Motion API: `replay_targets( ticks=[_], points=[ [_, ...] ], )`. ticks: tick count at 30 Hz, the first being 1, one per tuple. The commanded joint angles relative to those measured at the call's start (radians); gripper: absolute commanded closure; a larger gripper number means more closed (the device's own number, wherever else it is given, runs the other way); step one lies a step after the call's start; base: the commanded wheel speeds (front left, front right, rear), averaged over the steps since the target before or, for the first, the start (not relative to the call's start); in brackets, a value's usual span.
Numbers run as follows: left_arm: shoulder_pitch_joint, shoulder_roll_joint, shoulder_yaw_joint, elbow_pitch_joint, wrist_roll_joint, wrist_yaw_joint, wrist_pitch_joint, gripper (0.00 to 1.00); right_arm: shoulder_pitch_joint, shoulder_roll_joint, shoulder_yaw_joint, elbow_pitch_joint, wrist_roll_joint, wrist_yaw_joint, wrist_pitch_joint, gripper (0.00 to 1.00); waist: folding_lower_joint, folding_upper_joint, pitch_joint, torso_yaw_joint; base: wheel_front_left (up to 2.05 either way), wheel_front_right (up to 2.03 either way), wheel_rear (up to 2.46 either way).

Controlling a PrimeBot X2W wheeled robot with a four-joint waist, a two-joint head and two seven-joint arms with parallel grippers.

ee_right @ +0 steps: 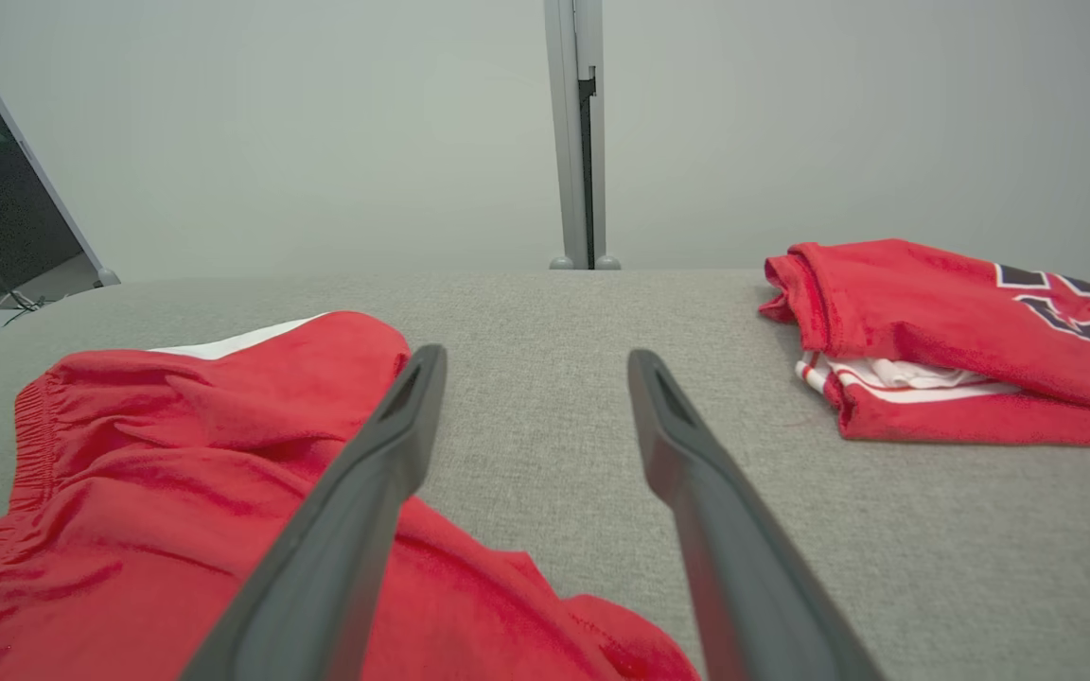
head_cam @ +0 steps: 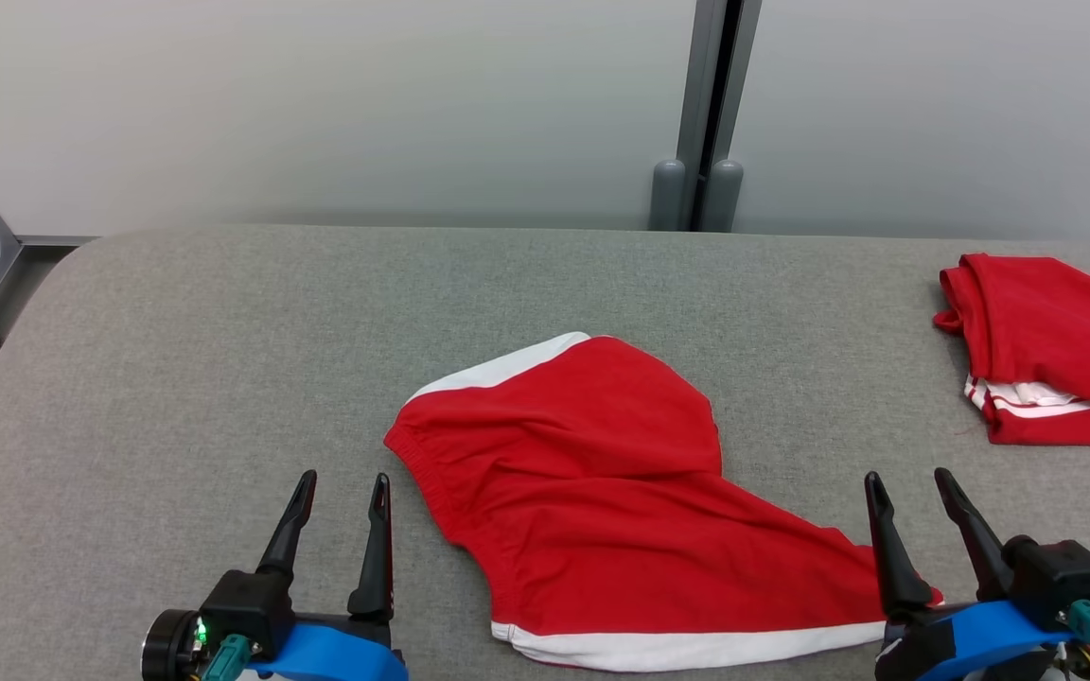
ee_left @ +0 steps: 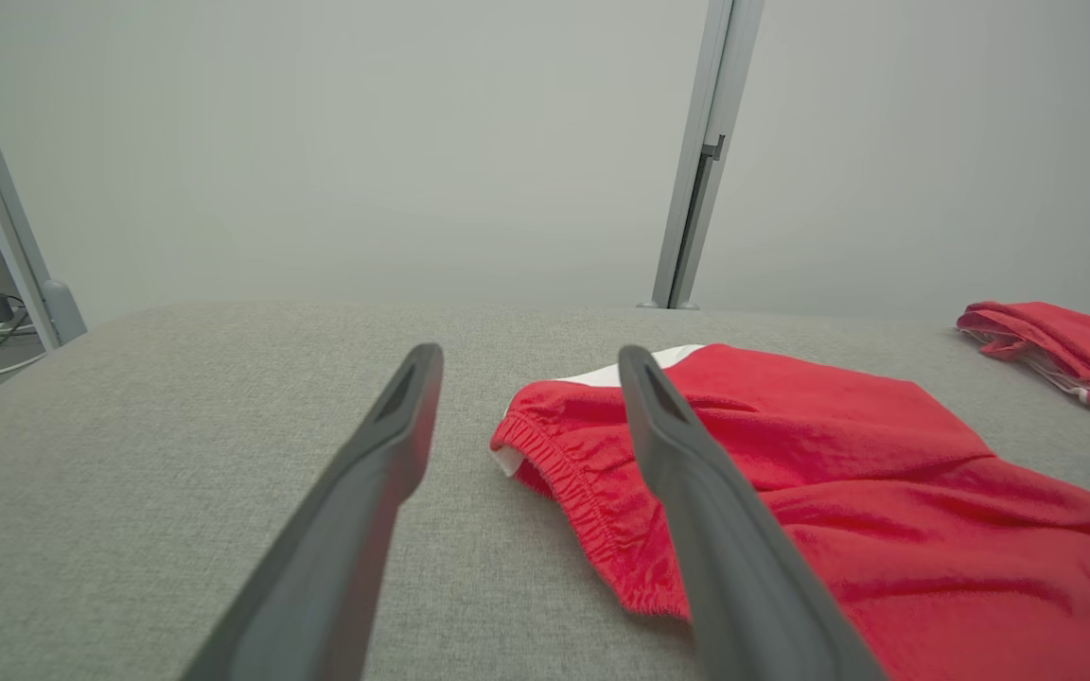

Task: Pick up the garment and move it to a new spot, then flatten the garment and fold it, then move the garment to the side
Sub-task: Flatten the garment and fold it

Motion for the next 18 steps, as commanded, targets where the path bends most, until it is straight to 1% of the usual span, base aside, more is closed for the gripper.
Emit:
replay_targets(
  ticks=[1, 6, 9, 14, 18],
  points=[
    [-0.003, -0.002, 0.002, -0.001, 0.002, -0.005, -0.003, 0.0, -0.011, 0.0, 0.001, -0.001, -0.009, 0.0, 0.003, 0.0, -0.0001, 0.0, 0.0, 0.0, 0.0, 0.0, 0.0],
    [-0.009, -0.003, -0.01, -0.002, 0.006, -0.006, -0.003, 0.0, -0.019, -0.001, -0.001, -0.009, -0.016, 0.0, 0.018, 0.0, -0.0001, 0.0, 0.0, -0.001, 0.0, 0.0, 0.0],
    [0.002, -0.003, -0.035, 0.008, 0.013, -0.016, -0.002, 0.0, 0.003, -0.001, -0.01, -0.003, -0.023, 0.0, 0.029, 0.0, -0.0001, 0.0, -0.007, -0.003, 0.0, 0.0, 0.0],
    [0.03, 0.002, -0.104, 0.044, 0.018, -0.033, 0.002, 0.0, 0.045, -0.003, -0.047, 0.026, -0.039, 0.0, 0.053, 0.0, -0.0001, 0.0, -0.016, -0.012, 0.0, 0.0, 0.0],
    [0.055, 0.014, -0.169, 0.083, 0.01, -0.043, 0.012, 0.0, 0.065, -0.004, -0.086, 0.076, -0.045, 0.0, 0.051, 0.0, -0.0001, 0.0, -0.013, -0.023, 0.0, 0.0, 0.0]
  ],
)
